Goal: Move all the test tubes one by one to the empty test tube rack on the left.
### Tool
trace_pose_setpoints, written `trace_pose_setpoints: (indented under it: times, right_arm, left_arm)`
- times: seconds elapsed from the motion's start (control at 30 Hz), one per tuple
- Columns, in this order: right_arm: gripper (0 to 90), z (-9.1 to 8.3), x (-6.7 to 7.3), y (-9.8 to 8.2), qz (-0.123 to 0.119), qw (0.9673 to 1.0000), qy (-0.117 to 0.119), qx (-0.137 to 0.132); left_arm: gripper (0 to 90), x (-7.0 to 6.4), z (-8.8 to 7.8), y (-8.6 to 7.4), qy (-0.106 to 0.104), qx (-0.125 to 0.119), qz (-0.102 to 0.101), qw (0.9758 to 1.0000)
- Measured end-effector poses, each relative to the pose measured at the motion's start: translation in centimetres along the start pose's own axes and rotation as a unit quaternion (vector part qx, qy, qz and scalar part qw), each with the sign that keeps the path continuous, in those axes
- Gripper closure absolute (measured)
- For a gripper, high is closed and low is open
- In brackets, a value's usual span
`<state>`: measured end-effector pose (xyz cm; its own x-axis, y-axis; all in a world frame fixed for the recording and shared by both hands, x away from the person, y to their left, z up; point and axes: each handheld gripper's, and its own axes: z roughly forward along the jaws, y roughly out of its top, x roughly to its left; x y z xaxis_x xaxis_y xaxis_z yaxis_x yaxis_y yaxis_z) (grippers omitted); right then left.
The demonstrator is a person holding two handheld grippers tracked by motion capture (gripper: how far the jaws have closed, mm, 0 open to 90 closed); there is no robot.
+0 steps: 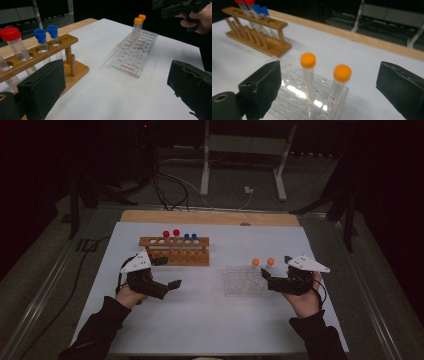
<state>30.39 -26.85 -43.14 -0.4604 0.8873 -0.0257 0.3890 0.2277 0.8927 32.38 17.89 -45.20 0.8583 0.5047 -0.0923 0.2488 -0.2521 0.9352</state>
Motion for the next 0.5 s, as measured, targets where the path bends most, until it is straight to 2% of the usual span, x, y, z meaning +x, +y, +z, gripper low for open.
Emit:
trace_pose_setpoints:
  times: [0.07,0.1,0.17,0.27,0.33,0.5]
  right_arm:
    - [11.4,0.3,-0.3,-0.3,0.002,0.9999,-0.002,0.010]
    - [17.0,0.6,-0.4,-0.5,0.005,0.9998,-0.003,0.018]
    - [18.5,1.0,-0.7,-0.9,0.009,0.9996,-0.003,0.028]
    - [28.0,1.4,-1.1,-1.2,0.018,0.9990,0.001,0.041]
    - [38.5,1.6,-1.3,-1.4,0.021,0.9985,0.000,0.050]
    - [52.6,2.4,-1.4,-1.8,0.025,0.9975,0.008,0.066]
  left_arm:
    - [2.6,0.0,0.0,0.0,0.001,0.001,-0.001,1.0000]
    - [2.5,0.0,0.0,-0.1,0.000,0.001,0.000,1.0000]
    - [2.5,0.0,0.1,-0.1,0.001,0.002,0.003,1.0000]
    - [2.6,0.0,0.1,-0.1,-0.002,0.001,0.001,1.0000]
    - [2.5,0.0,0.1,-0.1,-0.002,0.000,0.001,1.0000]
    - [2.5,-0.1,0.1,-0.2,-0.001,0.003,0.007,1.0000]
